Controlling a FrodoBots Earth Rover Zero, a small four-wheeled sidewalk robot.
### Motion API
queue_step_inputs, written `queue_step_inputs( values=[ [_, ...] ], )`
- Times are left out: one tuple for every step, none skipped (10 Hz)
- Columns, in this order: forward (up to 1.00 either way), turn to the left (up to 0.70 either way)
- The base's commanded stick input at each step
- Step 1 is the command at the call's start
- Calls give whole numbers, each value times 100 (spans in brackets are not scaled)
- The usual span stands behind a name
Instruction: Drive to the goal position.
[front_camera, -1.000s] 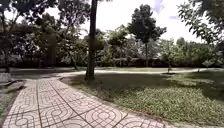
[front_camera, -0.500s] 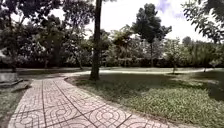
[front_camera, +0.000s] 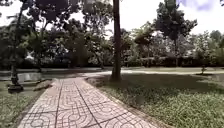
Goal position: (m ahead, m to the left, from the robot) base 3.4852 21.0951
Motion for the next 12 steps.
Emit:
queue_step_inputs(
  values=[
    [70, 27],
    [70, 27],
    [70, 16],
    [70, 0],
    [70, 0],
    [70, 0],
    [70, 7],
    [70, 22],
    [70, 0],
    [70, 0],
    [70, 0],
    [70, 0]
  ],
)
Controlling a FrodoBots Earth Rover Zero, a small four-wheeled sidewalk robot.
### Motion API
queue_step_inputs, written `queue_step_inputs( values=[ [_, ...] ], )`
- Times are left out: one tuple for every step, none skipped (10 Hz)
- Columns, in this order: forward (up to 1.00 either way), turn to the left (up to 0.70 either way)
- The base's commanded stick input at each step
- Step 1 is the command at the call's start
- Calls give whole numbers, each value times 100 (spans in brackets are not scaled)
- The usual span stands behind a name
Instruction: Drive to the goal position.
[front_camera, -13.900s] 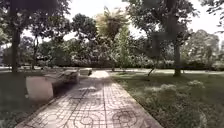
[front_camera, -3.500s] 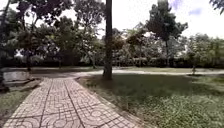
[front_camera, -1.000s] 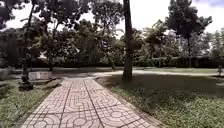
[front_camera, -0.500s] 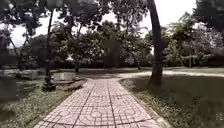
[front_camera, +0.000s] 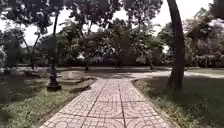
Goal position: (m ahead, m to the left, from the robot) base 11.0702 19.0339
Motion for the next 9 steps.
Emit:
queue_step_inputs(
  values=[
    [70, 0],
    [70, 0],
    [70, 0],
    [70, 0],
    [70, -27],
    [70, -27],
    [70, 0],
    [70, 0],
    [70, 0]
  ],
)
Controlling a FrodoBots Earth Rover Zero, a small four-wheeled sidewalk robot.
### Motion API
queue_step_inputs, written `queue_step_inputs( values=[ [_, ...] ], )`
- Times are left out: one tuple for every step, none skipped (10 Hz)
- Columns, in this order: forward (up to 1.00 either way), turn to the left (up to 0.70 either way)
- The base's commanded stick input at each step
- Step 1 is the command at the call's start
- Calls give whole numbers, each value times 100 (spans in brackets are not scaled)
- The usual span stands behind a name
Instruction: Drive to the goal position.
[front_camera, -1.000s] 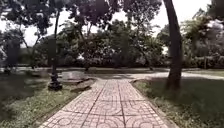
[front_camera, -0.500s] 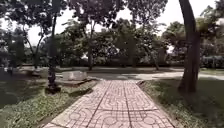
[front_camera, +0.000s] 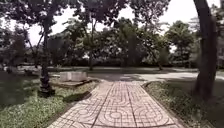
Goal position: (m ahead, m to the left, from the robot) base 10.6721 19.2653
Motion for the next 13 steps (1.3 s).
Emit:
queue_step_inputs(
  values=[
    [70, 0],
    [70, 0],
    [70, 0],
    [70, 0],
    [70, 0],
    [70, 0],
    [70, 0],
    [70, 0],
    [70, 0],
    [70, 0],
    [70, 0],
    [70, 0],
    [70, 0]
  ],
)
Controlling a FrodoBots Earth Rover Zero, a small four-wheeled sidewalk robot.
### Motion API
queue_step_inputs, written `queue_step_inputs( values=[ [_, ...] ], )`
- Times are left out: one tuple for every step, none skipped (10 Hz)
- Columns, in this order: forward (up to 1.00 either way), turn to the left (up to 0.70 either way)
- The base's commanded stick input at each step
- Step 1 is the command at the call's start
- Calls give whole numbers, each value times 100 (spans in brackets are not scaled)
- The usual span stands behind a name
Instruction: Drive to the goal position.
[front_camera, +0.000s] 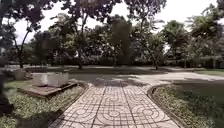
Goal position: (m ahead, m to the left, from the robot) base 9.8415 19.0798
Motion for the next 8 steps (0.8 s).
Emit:
queue_step_inputs(
  values=[
    [70, 0],
    [70, 0],
    [70, 0],
    [70, 0],
    [70, 0],
    [70, 0],
    [70, 0],
    [70, 0]
  ],
)
